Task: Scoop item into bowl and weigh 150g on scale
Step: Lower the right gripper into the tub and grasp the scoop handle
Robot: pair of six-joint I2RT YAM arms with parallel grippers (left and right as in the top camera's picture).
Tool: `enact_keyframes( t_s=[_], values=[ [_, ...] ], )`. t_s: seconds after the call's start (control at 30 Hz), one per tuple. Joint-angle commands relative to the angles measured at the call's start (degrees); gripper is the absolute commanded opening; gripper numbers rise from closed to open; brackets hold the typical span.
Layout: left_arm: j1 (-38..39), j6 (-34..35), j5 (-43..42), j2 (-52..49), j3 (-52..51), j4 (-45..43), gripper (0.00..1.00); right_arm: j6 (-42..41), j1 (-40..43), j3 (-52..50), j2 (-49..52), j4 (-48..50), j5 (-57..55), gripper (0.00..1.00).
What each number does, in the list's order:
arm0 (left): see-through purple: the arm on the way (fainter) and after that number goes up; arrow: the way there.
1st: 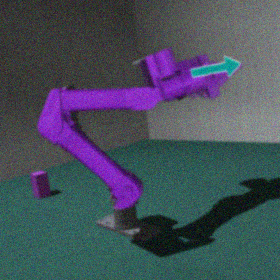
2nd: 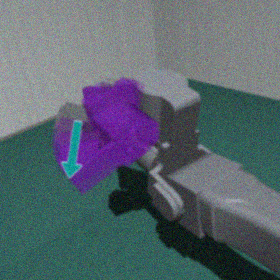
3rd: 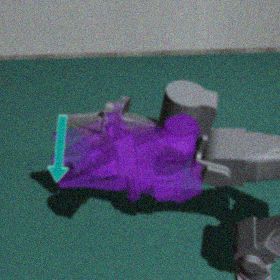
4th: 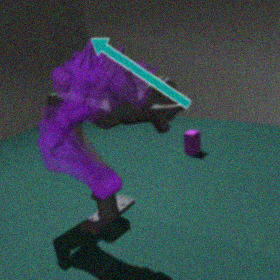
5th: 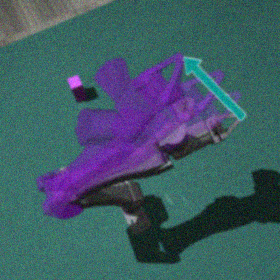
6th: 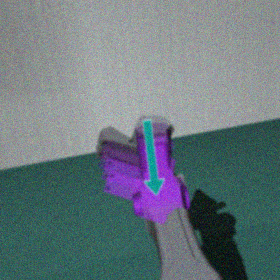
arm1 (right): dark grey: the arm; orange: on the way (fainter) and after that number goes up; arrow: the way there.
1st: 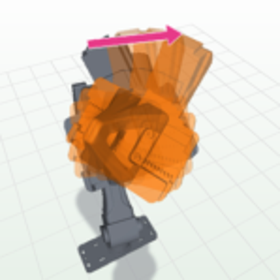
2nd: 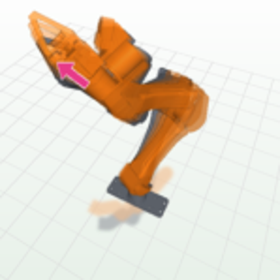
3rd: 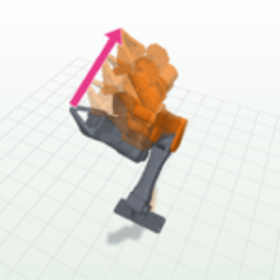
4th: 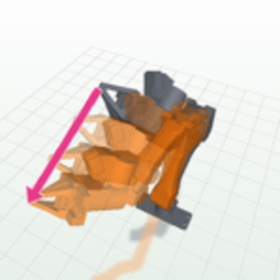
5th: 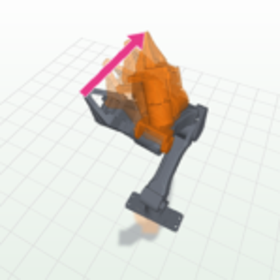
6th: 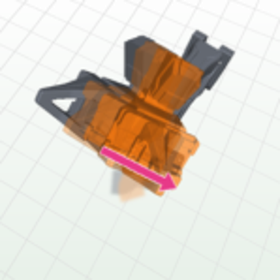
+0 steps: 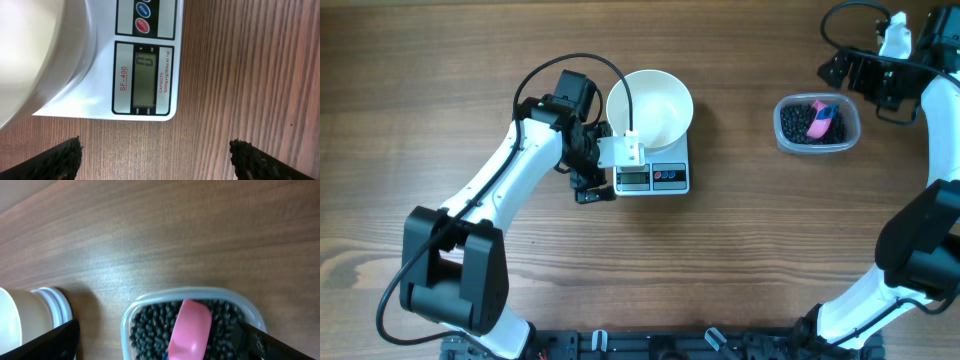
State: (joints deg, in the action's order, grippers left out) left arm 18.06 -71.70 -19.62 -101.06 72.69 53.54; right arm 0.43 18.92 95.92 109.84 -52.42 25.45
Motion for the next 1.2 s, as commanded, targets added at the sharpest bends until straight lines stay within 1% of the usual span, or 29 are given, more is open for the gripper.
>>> enact_keyframes(
  t_s=[0.0, 0.1, 0.13, 0.2, 0.3, 0.33, 0.37, 0.4, 0.47, 0.53, 0.63, 0.73, 0.8, 0.83, 0.9, 0.97, 1.0, 1.03, 1.17],
  values=[
    [0.2, 0.0, -1.6, -0.3, 0.0, 0.0, 1.00, -1.5, -0.4, 1.4, -2.5, -4.2, -0.2, 1.00],
    [0.2, 0.0, -1.6, -0.3, 0.0, 0.0, 1.00, -8.4, -0.4, 1.4, -6.9, -11.2, -8.4, 1.00],
    [0.2, 0.0, -1.6, -0.3, 0.0, 0.0, 1.00, -9.3, -0.5, 1.4, -7.8, -13.5, -9.6, 1.00],
    [0.2, 0.0, -1.6, -0.3, 0.0, 0.0, 1.00, -9.4, -0.5, 1.1, -7.8, -13.1, -6.3, 1.00],
    [0.2, 0.0, -1.6, -0.3, 0.0, 0.0, 1.00, -10.9, -0.9, 1.0, -7.8, -13.9, -6.4, 0.98],
    [0.2, 0.0, -1.6, -0.3, 0.0, 0.0, 1.00, -10.0, -2.2, 0.8, -7.8, -14.4, -7.8, 0.95],
    [0.2, 0.0, -1.6, -0.3, 0.0, 0.0, 1.00, -9.9, -3.7, 0.6, -7.8, -14.8, -11.1, 0.86],
    [0.2, 0.0, -1.6, -0.3, 0.0, 0.0, 1.00, -11.7, -5.2, 0.0, -7.8, -14.8, -14.0, 0.82],
    [0.2, 0.0, -1.6, -0.3, 0.0, 0.0, 1.00, -17.0, -9.0, -2.3, -7.8, -14.1, -19.7, 0.81],
    [0.2, 0.0, -1.6, -0.3, 0.0, 0.0, 1.00, -20.3, -10.4, -4.3, -7.8, -13.1, -24.3, 0.82],
    [0.2, 0.0, -1.6, -0.3, 0.0, 0.0, 1.00, -21.6, -10.7, -8.8, -7.8, -8.3, -25.7, 0.82],
    [0.2, 0.0, -1.6, -0.3, 0.0, 0.0, 1.00, -21.7, -10.7, -12.2, -7.8, -3.7, -25.4, 0.66],
    [0.2, 0.0, -1.6, -0.3, 0.0, 0.0, 1.00, -21.6, -10.7, -12.4, -7.8, -2.4, -25.5, 0.47],
    [0.2, 0.0, -1.6, -0.3, 0.0, 0.0, 1.00, -21.6, -10.7, -12.4, -7.8, -1.9, -25.5, 0.39],
    [0.2, 0.0, -1.6, -0.3, 0.0, 0.0, 1.00, -21.5, -10.7, -12.4, -7.8, -0.3, -26.8, 0.34],
    [0.2, 0.0, -1.6, -0.3, 0.0, 0.0, 1.00, -21.4, -10.7, -12.4, -7.8, 1.9, -27.1, 0.27],
    [0.2, 0.0, -1.6, -0.3, 0.0, 0.0, 1.00, -21.4, -10.7, -12.4, -7.8, 2.8, -27.1, 0.19],
    [0.2, 0.0, -1.6, -0.3, 0.0, 0.0, 1.00, -21.5, -10.7, -12.4, -7.8, 2.9, -27.1, 0.15],
    [0.2, 0.0, -1.6, -0.3, 0.0, 0.0, 1.00, -21.4, -10.6, -12.4, -7.8, 4.2, -27.5, 0.13]
  ],
)
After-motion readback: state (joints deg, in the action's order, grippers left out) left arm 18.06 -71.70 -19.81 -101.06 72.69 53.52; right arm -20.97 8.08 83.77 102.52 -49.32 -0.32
